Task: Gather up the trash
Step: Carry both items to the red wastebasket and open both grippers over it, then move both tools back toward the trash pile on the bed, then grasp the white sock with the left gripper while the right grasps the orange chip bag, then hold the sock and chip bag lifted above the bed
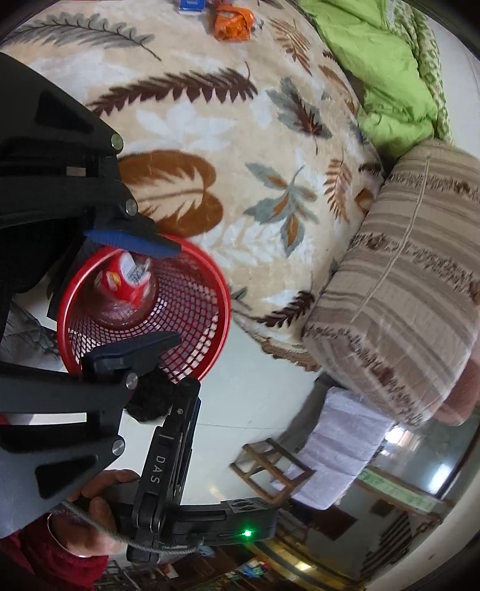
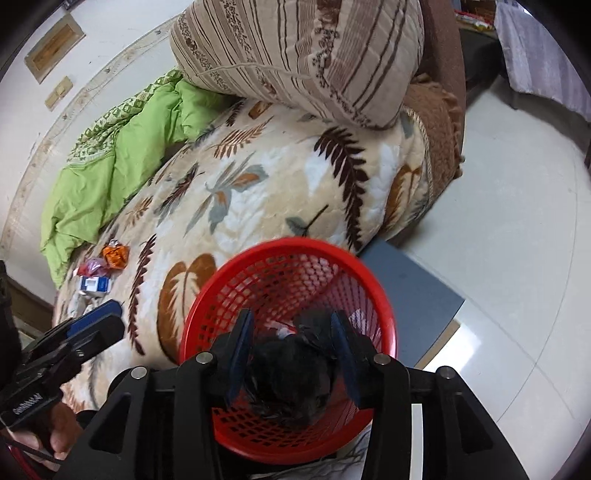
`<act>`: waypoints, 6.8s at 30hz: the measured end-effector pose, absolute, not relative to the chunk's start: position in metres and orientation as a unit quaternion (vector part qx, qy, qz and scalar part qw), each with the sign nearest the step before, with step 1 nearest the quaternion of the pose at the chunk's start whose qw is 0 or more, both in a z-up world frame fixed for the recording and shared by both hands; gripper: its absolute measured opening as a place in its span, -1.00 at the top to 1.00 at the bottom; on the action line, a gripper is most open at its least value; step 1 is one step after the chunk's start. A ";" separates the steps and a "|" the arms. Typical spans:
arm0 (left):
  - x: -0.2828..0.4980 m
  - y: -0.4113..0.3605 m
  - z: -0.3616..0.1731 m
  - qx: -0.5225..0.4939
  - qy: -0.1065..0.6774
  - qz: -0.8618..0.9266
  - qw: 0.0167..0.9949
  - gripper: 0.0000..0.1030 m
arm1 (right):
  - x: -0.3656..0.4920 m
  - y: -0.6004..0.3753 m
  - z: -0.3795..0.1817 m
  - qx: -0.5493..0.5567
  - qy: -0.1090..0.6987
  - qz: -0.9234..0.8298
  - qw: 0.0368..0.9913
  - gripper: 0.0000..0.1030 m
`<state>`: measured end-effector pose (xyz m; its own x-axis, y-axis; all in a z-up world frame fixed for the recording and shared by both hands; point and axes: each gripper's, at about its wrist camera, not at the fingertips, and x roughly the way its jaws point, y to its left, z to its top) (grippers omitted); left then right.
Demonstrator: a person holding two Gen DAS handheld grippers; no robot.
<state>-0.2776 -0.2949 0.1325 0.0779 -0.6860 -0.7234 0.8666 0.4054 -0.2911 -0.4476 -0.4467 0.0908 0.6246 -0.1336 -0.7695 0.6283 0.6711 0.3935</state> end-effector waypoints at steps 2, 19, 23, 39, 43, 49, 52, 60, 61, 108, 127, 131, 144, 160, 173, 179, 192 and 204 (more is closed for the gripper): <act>-0.269 -0.281 0.140 0.100 0.411 -0.520 0.742 0.15 | -0.438 -0.443 0.100 0.323 0.363 -0.220 0.846 0.11; -0.194 -0.111 0.165 0.003 0.386 -0.375 0.843 -0.09 | -0.337 -0.350 0.146 0.244 0.361 -0.110 0.893 -0.14; -0.182 -0.059 0.166 -0.032 0.385 -0.333 0.861 -0.09 | -0.311 -0.312 0.149 0.220 0.374 -0.064 0.899 -0.14; -0.115 0.035 0.147 -0.099 0.398 -0.197 0.890 -0.28 | -0.231 -0.238 0.158 0.146 0.387 0.023 0.910 -0.24; -0.078 0.022 0.133 -0.088 0.411 -0.173 0.891 -0.33 | -0.218 -0.240 0.152 0.146 0.391 0.029 0.908 -0.25; -0.023 -0.003 0.101 -0.069 0.440 -0.157 0.882 -0.43 | -0.196 -0.257 0.144 0.155 0.398 0.025 0.904 -0.25; 0.000 -0.009 0.078 -0.059 0.461 -0.137 0.875 -0.43 | -0.181 -0.260 0.142 0.147 0.401 0.027 0.904 -0.25; 0.018 -0.005 0.048 -0.065 0.466 -0.133 0.872 0.41 | -0.107 -0.274 0.115 0.130 0.418 0.027 0.899 -0.29; 0.016 -0.004 0.048 -0.065 0.463 -0.138 0.873 0.44 | -0.100 -0.275 0.113 0.129 0.418 0.027 0.899 -0.29; -0.180 -0.009 0.130 -0.005 0.332 -0.183 0.925 0.55 | -0.214 -0.190 0.136 0.106 0.339 0.043 0.934 0.18; -0.197 -0.010 0.143 -0.003 0.322 -0.189 0.928 0.55 | -0.236 -0.185 0.151 0.115 0.324 0.048 0.938 0.18; -0.197 -0.011 0.142 -0.004 0.323 -0.188 0.928 0.55 | -0.239 -0.187 0.152 0.120 0.323 0.047 0.938 0.18; -0.202 -0.014 0.145 0.000 0.325 -0.187 0.927 0.55 | -0.242 -0.189 0.156 0.123 0.319 0.047 0.939 0.18; -0.194 -0.015 0.139 0.010 0.339 -0.171 0.925 0.55 | -0.240 -0.190 0.151 0.126 0.328 0.043 0.935 0.18; -0.191 -0.019 0.131 0.023 0.349 -0.160 0.923 0.55 | -0.238 -0.191 0.147 0.129 0.332 0.041 0.934 0.18; -0.191 -0.023 0.128 0.031 0.350 -0.161 0.922 0.55 | -0.238 -0.193 0.145 0.132 0.332 0.040 0.933 0.18; -0.195 -0.039 0.126 0.050 0.353 -0.171 0.919 0.55 | -0.242 -0.201 0.145 0.146 0.331 0.035 0.932 0.18; -0.198 -0.062 0.124 0.074 0.354 -0.187 0.913 0.55 | -0.251 -0.225 0.145 0.166 0.327 0.016 0.930 0.18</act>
<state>-0.1978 -0.0615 0.1238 0.6796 -0.2887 -0.6744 0.3937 0.9192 0.0032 -0.2507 -0.2248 0.1447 0.7854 0.1387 -0.6032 0.0791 0.9441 0.3199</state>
